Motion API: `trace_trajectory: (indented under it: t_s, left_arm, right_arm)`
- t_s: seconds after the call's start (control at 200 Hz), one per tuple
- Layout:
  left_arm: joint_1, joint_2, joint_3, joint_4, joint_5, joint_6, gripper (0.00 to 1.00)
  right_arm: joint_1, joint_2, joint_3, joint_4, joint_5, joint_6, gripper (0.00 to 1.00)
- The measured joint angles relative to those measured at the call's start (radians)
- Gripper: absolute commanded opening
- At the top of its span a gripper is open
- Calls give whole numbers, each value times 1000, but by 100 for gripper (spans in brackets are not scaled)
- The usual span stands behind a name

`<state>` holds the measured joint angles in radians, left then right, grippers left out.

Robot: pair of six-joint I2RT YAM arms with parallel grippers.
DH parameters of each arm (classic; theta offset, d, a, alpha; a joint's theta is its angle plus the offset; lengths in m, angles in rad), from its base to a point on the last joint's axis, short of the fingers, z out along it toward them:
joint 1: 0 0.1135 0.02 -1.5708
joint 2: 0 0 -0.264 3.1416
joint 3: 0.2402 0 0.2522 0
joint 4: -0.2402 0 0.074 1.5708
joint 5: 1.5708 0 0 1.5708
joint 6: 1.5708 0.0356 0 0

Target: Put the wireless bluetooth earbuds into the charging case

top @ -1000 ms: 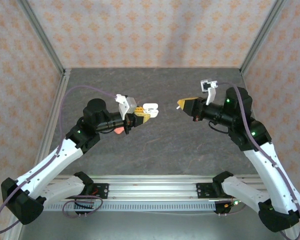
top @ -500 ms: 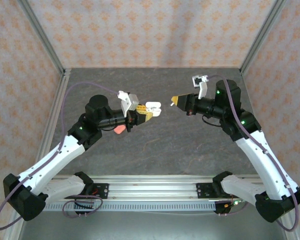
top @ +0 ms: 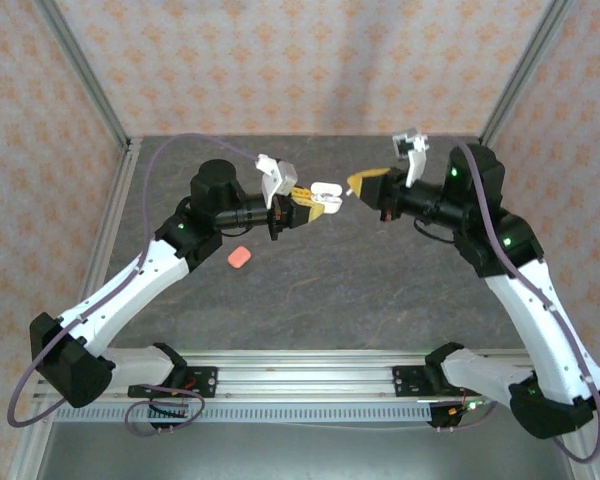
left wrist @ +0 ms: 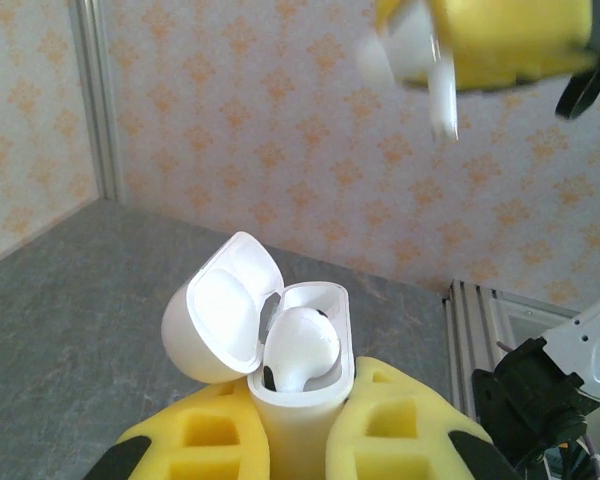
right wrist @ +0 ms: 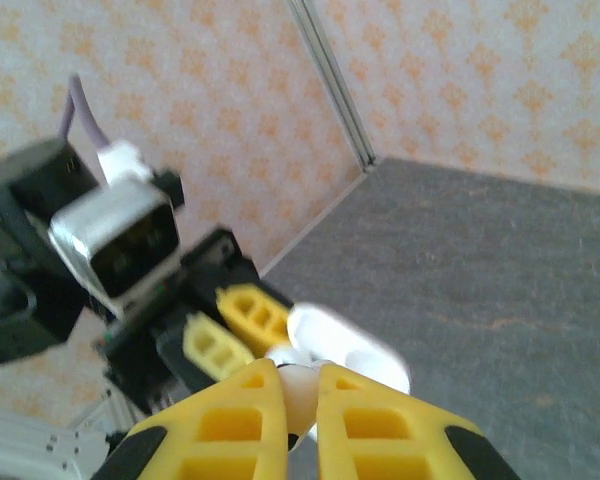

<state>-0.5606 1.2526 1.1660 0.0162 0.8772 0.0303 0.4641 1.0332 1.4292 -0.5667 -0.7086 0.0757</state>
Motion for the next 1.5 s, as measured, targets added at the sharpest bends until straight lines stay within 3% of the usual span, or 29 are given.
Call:
trace_trajectory:
  t_s: [0.12, 0.44, 1.501]
  left_arm:
    - [0, 1, 0, -1, 40, -1, 0]
    - [0, 0, -7, -1, 115, 3, 0]
    - [-3, -61, -63, 46, 137, -31, 0]
  right_arm:
    - [0, -60, -84, -2, -9, -40, 13]
    - [0, -23, -85, -1, -56, -131, 13]
    - [28, -15, -150, 82, -161, -212, 13]
